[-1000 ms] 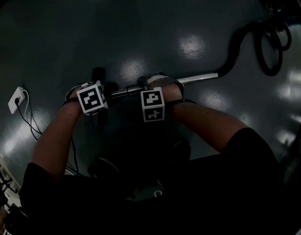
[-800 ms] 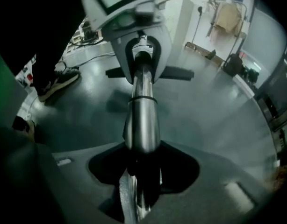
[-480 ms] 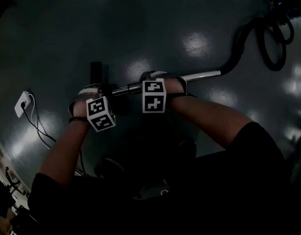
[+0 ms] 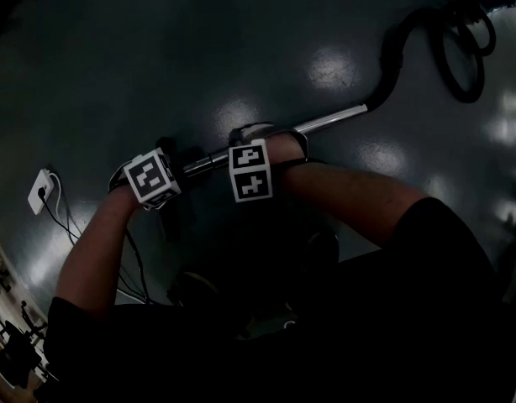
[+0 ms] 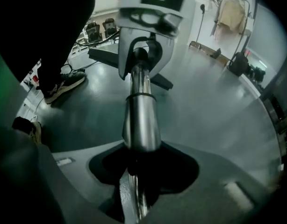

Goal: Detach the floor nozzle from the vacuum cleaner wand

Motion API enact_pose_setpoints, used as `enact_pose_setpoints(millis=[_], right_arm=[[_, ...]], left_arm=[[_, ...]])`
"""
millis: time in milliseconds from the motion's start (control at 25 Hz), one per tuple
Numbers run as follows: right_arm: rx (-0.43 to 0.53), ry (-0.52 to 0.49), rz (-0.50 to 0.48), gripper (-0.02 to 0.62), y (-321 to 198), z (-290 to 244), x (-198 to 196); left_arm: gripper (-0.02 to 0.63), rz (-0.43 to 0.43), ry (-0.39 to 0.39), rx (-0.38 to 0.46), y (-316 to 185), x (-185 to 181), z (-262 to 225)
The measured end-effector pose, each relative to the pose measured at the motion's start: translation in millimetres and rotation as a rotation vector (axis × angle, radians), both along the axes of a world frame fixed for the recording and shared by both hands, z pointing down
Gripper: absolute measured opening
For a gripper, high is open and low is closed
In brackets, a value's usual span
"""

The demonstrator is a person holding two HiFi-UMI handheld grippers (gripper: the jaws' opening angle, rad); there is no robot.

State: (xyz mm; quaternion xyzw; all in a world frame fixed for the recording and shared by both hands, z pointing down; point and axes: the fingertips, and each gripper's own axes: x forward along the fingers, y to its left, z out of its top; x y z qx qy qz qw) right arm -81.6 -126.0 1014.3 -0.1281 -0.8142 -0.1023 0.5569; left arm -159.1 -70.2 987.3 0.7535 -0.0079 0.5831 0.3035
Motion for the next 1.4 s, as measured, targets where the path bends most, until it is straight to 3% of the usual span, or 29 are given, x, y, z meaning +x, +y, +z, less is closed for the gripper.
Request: enact_pose_setpoints(millis=[160, 240, 280, 320, 400, 600, 680, 760, 960, 1040, 1080, 1160, 1280, 1400], right_arm=[[-0.029, -0.018, 0.038, 0.173, -10.0, -6.1, -2.9], [-0.027, -0.031, 0.050, 0.173, -13.6, -10.5, -6.3], [-0.028, -0.030, 0.051, 0.173, -13.1, -10.6, -6.8], [-0.030, -0.025, 0.048, 0.172, -11.0, -9.4, -6.6], [-0.036, -0.013, 0.030, 0.172, -3.6, -6.3, -5.9], [-0.003, -0.008, -0.054, 0.172, 15.0, -5.8, -5.2], [0.001, -0.009, -0.057, 0.172, 16.8, -6.3, -6.9], [-0.006, -0.010, -0.034, 0.172, 12.5, -6.0, -8.7], [-0.019, -0.020, 0.046, 0.173, -6.1, -10.5, -8.3], [-0.016, -0.022, 0.054, 0.173, -7.7, -11.4, -9.0], [-0.016, -0.019, 0.054, 0.172, -7.0, -10.3, -9.4], [-0.018, -0.009, 0.041, 0.172, -2.4, -6.6, -8.0], [0.001, -0.007, -0.009, 0.172, 10.3, -6.0, -4.9], [0.034, -0.010, -0.056, 0.172, 19.8, -8.8, -7.2]], left_arm=[[0.146, 0.163, -0.281, 0.520, -33.5, -22.1, 5.2], [0.146, 0.209, -0.358, 0.658, -42.8, -30.4, 3.4], [0.144, 0.205, -0.349, 0.657, -42.2, -30.7, 4.5], [0.144, 0.187, -0.314, 0.616, -38.1, -28.9, 6.5], [0.144, 0.130, -0.209, 0.453, -23.3, -22.8, 9.2], [0.144, -0.077, 0.005, -0.119, 28.6, -5.8, -5.0], [0.144, -0.098, 0.033, -0.189, 33.4, -4.2, -10.3], [0.144, -0.052, 0.013, -0.058, 18.6, -8.1, -8.3], [0.144, 0.184, -0.235, 0.587, -32.4, -29.2, -0.6], [0.143, 0.221, -0.319, 0.698, -39.3, -34.7, 0.6], [0.141, 0.209, -0.320, 0.688, -37.8, -35.1, 3.0], [0.140, 0.127, -0.221, 0.545, -24.7, -28.8, 8.3], [0.140, -0.045, 0.019, 0.177, 7.2, -13.3, 2.6], [0.143, -0.183, 0.156, -0.154, 33.1, -4.0, -16.0]])
